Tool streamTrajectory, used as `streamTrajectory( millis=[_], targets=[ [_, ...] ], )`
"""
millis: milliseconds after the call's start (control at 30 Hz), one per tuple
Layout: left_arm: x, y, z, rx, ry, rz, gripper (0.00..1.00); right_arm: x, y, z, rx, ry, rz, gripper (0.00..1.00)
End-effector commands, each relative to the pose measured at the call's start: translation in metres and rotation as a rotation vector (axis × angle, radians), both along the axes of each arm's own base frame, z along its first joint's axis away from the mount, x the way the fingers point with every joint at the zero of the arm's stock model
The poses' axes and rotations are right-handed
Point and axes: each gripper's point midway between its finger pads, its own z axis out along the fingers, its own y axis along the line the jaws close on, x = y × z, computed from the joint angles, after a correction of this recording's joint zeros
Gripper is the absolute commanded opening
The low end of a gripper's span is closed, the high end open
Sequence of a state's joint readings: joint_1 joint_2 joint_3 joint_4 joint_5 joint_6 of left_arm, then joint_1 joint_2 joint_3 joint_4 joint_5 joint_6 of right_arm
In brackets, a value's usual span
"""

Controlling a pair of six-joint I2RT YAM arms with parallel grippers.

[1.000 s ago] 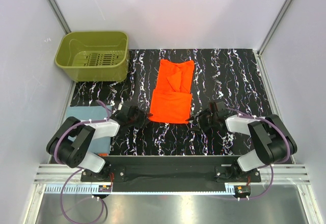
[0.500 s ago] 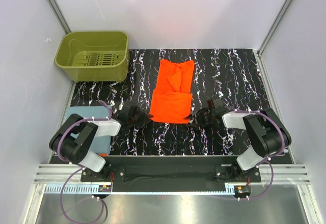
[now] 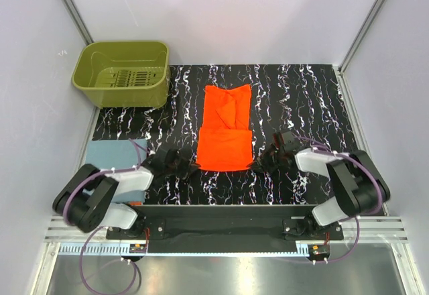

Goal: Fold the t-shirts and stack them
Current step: Fold the tshirt

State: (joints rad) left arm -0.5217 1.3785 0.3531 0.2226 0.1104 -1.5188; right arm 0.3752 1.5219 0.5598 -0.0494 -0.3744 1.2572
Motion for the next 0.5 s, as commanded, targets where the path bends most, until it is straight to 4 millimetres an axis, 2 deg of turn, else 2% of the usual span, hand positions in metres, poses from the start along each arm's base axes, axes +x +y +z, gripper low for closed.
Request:
streamTrajectory(
  millis=[0,33,67,133,167,200,233,267,300,333,400,467],
  targets=[
    [-0.036,0.010,-0.010,0.073,0.030,-0.059,0.00,-0.048,-0.027,-0.011,-0.124,0.057,0.073,0.00],
    [-0.040,0.007,0.000,0.058,0.001,-0.063,0.00,-0.058,-0.028,-0.008,-0.117,0.043,0.088,0.00],
    [-0.055,0.002,0.000,0.073,0.014,-0.100,0.00,-0.064,-0.028,-0.006,-0.109,0.041,0.099,0.00],
    [-0.061,-0.002,0.013,0.057,-0.022,-0.097,0.00,-0.085,-0.028,-0.005,-0.102,0.066,0.136,0.00],
    [-0.076,-0.006,0.012,0.066,-0.003,-0.135,0.00,-0.088,-0.026,0.005,-0.090,0.028,0.150,0.00],
    [-0.076,-0.006,0.021,0.053,-0.030,-0.115,0.00,-0.097,-0.028,0.007,-0.103,0.041,0.167,0.00],
    [-0.081,-0.007,0.023,0.050,-0.033,-0.122,0.00,-0.098,-0.027,0.018,-0.094,-0.003,0.180,0.00],
    [-0.092,-0.009,0.024,0.057,-0.029,-0.154,0.00,-0.104,-0.027,0.022,-0.097,-0.005,0.196,0.00],
    [-0.093,-0.011,0.034,0.038,-0.058,-0.152,0.00,-0.113,-0.031,0.024,-0.102,0.016,0.202,0.00],
    [-0.101,-0.007,0.031,0.065,-0.038,-0.161,0.00,-0.115,-0.031,0.032,-0.086,-0.012,0.202,0.00],
    [-0.109,-0.012,0.042,0.052,-0.069,-0.196,0.00,-0.129,-0.034,0.035,-0.088,0.012,0.213,0.00],
    [-0.121,-0.011,0.040,0.069,-0.046,-0.225,0.00,-0.134,-0.037,0.045,-0.086,-0.020,0.226,0.00]
  ],
)
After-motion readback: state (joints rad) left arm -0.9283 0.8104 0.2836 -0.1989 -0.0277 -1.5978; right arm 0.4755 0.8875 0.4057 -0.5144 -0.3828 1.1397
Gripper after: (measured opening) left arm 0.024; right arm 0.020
